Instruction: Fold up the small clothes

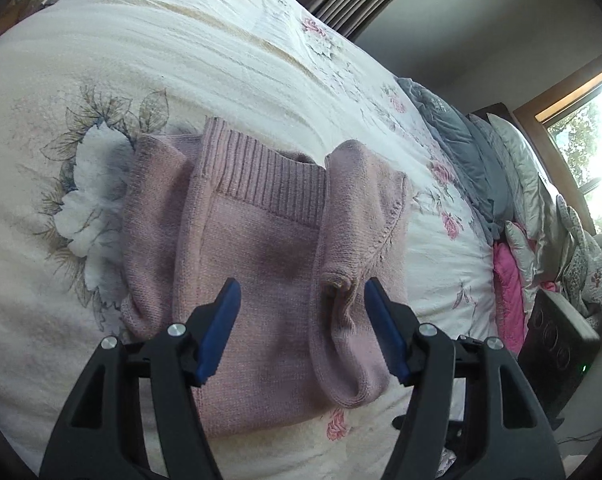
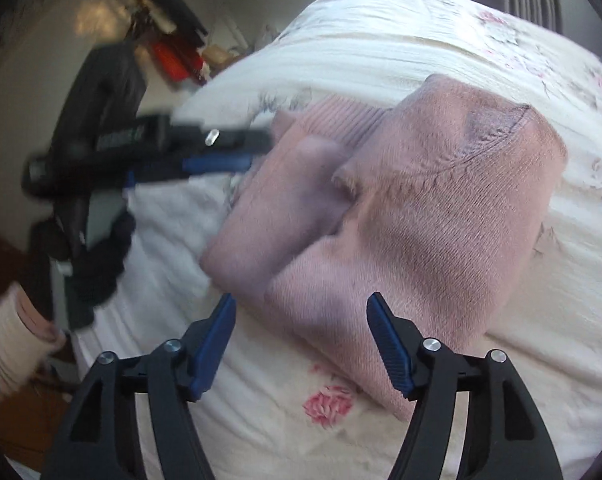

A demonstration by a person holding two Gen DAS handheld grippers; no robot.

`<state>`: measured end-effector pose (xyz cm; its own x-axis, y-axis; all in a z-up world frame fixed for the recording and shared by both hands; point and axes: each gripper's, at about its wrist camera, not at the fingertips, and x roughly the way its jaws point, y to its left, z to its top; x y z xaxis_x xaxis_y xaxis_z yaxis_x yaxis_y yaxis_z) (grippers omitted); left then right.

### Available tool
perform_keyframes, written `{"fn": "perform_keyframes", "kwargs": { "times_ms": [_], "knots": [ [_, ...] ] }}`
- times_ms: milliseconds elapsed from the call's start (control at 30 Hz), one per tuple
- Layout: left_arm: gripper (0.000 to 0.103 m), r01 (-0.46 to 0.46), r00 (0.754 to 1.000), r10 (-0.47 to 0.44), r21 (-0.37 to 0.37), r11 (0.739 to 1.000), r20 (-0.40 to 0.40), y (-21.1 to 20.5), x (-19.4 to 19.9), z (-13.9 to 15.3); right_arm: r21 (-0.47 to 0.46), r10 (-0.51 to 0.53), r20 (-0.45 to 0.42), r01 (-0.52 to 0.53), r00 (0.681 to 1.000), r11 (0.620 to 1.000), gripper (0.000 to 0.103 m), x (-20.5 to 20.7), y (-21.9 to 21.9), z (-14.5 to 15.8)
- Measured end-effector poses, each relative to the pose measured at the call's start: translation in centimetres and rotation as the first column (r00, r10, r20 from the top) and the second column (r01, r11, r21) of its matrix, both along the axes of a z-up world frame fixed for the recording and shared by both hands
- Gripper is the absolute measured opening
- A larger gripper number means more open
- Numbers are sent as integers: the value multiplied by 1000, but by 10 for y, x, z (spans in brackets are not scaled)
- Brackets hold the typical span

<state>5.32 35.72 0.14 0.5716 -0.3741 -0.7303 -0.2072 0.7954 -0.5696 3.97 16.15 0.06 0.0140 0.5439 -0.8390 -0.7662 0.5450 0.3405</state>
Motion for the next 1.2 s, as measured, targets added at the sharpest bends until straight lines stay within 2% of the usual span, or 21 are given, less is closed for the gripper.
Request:
{"fn": "perform_keyframes", "kwargs": {
  "times_ms": [100,233,300,333,367,433,467,633,800,933,1000,1033,1067,1200],
  "knots": [
    [64,26,999,-27,-27,999,-21,-8,10,-3,-19,16,4,-16,1000,1000,68,-11,3,-11],
    [66,43,998,-47,-76,996,-43,-14,20,-10,-37,-14,48,16,999,999,68,-10,7,-23],
    [66,46,997,-53,-104,994,-60,-15,26,-15,-55,-25,83,29,996,998,63,-7,12,-30],
    [67,51,996,-59,-117,992,-68,-15,29,-18,-68,-25,102,32,994,997,53,-7,14,-32],
    [67,54,995,-64,-129,990,-77,-16,32,-21,-80,-22,113,31,993,996,35,-6,15,-34],
    [67,55,993,-71,-159,986,-95,-17,39,-28,-77,-27,98,35,995,996,16,-3,13,-34],
    [67,51,992,-70,-175,983,-106,-16,41,-32,-49,-36,66,39,997,998,12,0,8,-32],
    [67,41,990,-77,-288,957,-117,-17,57,-49,159,-77,-117,95,990,983,12,17,-36,-5],
    [67,48,988,-98,-365,930,-118,-30,85,-62,247,-89,-189,135,978,960,12,27,-64,5],
    [66,62,986,-121,-417,907,-116,-43,110,-73,275,-95,-207,151,974,950,12,30,-76,5],
    [48,76,985,-132,-414,907,-109,-48,119,-73,276,-94,-206,150,974,950,12,29,-81,6],
    [28,88,984,-143,-413,907,-103,-50,122,-72,277,-94,-207,150,974,949,12,29,-86,8],
    [22,98,984,-149,-408,908,-95,-52,125,-70,277,-94,-205,150,974,949,12,24,-81,7],
    [18,133,988,-154,-348,928,-33,-52,123,-50,295,-90,-211,151,973,944,12,28,-78,10]
  ]
}}
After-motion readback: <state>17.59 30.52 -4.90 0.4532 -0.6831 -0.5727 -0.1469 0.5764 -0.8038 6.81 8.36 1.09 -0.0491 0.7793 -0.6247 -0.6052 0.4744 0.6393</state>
